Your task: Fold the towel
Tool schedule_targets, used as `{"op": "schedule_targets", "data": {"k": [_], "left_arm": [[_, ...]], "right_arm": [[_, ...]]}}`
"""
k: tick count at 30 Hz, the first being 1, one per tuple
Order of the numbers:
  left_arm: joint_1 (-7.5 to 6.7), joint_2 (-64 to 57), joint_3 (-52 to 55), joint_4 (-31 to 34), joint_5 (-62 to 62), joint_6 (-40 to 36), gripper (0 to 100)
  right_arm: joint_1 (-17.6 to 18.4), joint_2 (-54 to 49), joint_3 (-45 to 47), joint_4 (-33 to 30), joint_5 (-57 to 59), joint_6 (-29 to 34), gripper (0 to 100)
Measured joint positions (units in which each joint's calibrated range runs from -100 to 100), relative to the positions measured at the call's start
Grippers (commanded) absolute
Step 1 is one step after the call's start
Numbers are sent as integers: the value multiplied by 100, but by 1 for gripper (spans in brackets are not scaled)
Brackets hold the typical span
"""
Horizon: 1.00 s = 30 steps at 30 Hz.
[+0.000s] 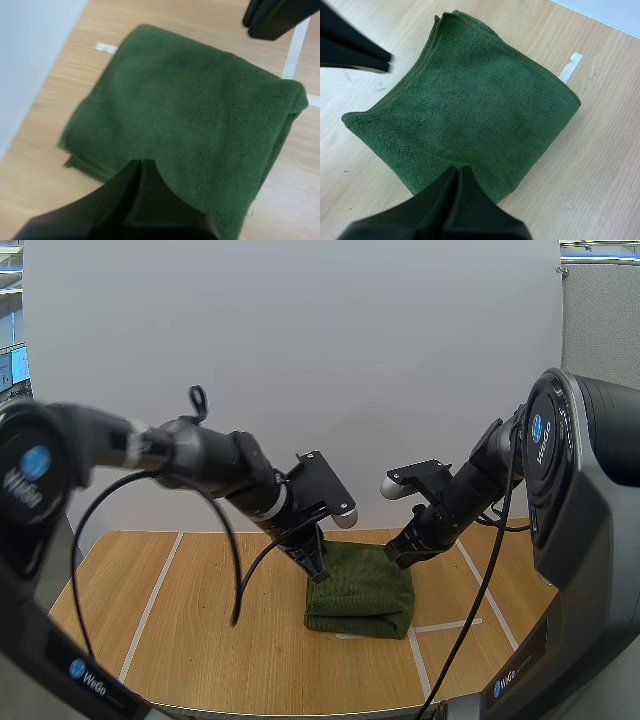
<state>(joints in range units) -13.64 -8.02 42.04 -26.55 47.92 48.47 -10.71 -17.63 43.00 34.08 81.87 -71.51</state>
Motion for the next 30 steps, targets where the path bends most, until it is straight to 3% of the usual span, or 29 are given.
{"op": "schedule_targets", "data": {"k": [7, 19, 30], "left_arm": [[0, 1654, -1017, -481, 1011, 252, 0], [0, 2334, -750, -515, 870, 465, 0], [330, 2092, -272, -575, 687, 474, 0]], "right_arm": [[0, 3, 0, 48, 0, 0, 0], [0, 3, 0, 53, 19, 0, 0], [0, 3, 0, 3, 19, 0, 0]]}}
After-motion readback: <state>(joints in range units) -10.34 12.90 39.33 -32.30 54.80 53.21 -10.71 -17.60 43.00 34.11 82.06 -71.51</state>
